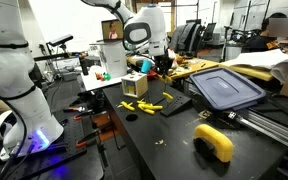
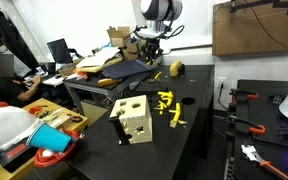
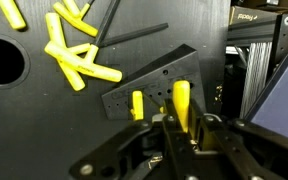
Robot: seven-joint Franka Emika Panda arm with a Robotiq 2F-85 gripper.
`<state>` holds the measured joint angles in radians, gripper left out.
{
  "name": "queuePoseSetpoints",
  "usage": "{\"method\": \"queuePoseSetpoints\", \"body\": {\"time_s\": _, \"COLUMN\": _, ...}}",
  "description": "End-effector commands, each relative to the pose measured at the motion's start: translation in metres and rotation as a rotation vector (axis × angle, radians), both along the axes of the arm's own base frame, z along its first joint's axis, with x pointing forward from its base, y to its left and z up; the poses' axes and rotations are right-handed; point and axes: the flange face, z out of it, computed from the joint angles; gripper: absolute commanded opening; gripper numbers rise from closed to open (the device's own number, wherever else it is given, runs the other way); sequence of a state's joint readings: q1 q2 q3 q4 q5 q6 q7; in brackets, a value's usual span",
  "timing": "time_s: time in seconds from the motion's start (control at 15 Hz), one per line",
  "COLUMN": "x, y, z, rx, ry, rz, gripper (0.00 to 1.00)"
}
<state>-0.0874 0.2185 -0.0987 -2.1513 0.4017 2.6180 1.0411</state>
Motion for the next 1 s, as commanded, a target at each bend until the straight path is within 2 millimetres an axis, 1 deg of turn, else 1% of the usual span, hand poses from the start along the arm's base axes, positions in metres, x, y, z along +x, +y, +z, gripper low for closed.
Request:
{"method": "queuePoseSetpoints", "body": {"time_s": 0.0, "x": 0.001, "y": -0.001, "z": 0.015, "rx": 0.003, "ry": -0.018, "rz": 0.016, "gripper": 0.04}}
{"method": "queuePoseSetpoints", "body": {"time_s": 0.27, "x": 0.013, "y": -0.003, "z": 0.025, "rx": -0.028, "ry": -0.044, "rz": 0.022, "gripper": 0.04}}
{"method": "queuePoseSetpoints", "body": {"time_s": 0.47, "x": 0.023, "y": -0.011, "z": 0.024, "rx": -0.059, "ry": -0.035, "rz": 0.025, "gripper": 0.04}}
{"method": "queuePoseSetpoints", "body": {"time_s": 0.6, "x": 0.025, "y": -0.019, "z": 0.019, "rx": -0.066, "ry": -0.027, "rz": 0.02, "gripper": 0.04}}
{"method": "queuePoseSetpoints", "body": {"time_s": 0.8, "x": 0.027, "y": -0.028, "z": 0.003, "rx": -0.062, "ry": -0.008, "rz": 0.013, "gripper": 0.04}}
{"method": "queuePoseSetpoints", "body": {"time_s": 0.93, "x": 0.028, "y": -0.028, "z": -0.009, "rx": -0.054, "ry": 0.003, "rz": 0.011, "gripper": 0.04}}
